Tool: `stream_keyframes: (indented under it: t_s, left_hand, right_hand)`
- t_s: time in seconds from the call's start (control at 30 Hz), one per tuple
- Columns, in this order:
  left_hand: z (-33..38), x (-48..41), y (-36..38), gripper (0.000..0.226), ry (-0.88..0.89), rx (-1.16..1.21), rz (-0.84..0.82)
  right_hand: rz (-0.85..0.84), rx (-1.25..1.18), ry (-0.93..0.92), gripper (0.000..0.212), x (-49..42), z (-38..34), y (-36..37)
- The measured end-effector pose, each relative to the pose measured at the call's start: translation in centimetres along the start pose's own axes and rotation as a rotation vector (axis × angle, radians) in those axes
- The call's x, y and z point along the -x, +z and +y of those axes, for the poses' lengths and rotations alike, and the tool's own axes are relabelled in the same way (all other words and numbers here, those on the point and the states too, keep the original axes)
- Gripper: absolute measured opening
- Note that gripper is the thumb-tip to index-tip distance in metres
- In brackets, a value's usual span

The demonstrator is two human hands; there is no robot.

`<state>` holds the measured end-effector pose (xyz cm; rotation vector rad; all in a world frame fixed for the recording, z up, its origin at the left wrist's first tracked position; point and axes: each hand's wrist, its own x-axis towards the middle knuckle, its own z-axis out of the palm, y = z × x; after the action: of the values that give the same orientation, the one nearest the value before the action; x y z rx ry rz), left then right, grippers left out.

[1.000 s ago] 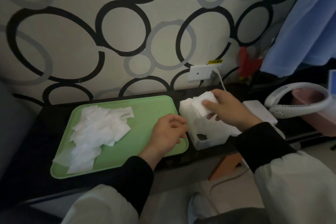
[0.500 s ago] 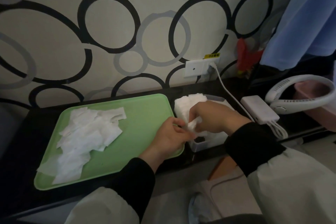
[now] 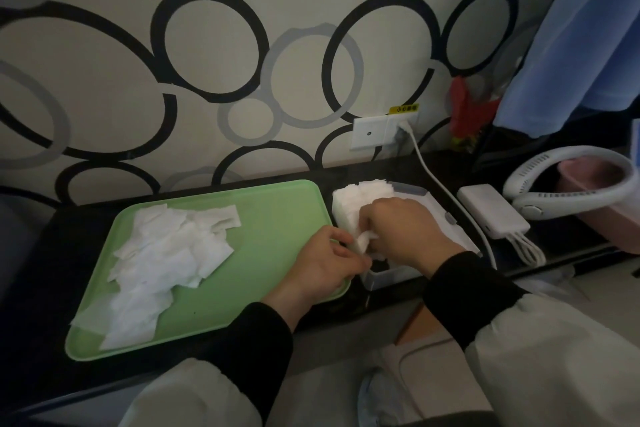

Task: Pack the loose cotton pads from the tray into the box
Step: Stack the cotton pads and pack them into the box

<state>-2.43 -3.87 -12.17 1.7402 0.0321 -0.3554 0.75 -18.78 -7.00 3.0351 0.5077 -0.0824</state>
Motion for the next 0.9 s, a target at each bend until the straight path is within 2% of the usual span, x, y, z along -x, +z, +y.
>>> stream_keyframes:
  t_s: [0.23, 0.43, 0.57, 0.73, 0.9]
  left_hand:
    - [0.5, 1.1, -1.8, 0.035, 0.002, -0.054, 0.027]
    - [0.3, 2.5, -5.0, 0.030, -0.002, -0.093, 0.092]
    - [0.0, 3.9, -8.3, 0.023, 0.020, -0.144, 0.154]
    - [-1.1, 6.4, -13.7, 0.012, 0.061, -0.416, 0.289]
    - [-2.4, 8.9, -18.4, 0.021, 0.046, -0.560, 0.471]
  right_hand:
    - [-0.031, -0.170, 0.086, 0.036, 0.5, 1.6, -0.2]
    - [0.175, -0.170, 0.066, 0.031, 0.7, -0.3, -1.7]
    - [0.221, -0.174, -0.025, 0.020, 0.0, -4.4, -2.4]
    - [0.125, -0.383, -0.139, 0.016, -1.3, -10.8, -2.2]
    - [-0.005, -0.564, -0.234, 0.009, -2.7, -16.5, -0.1]
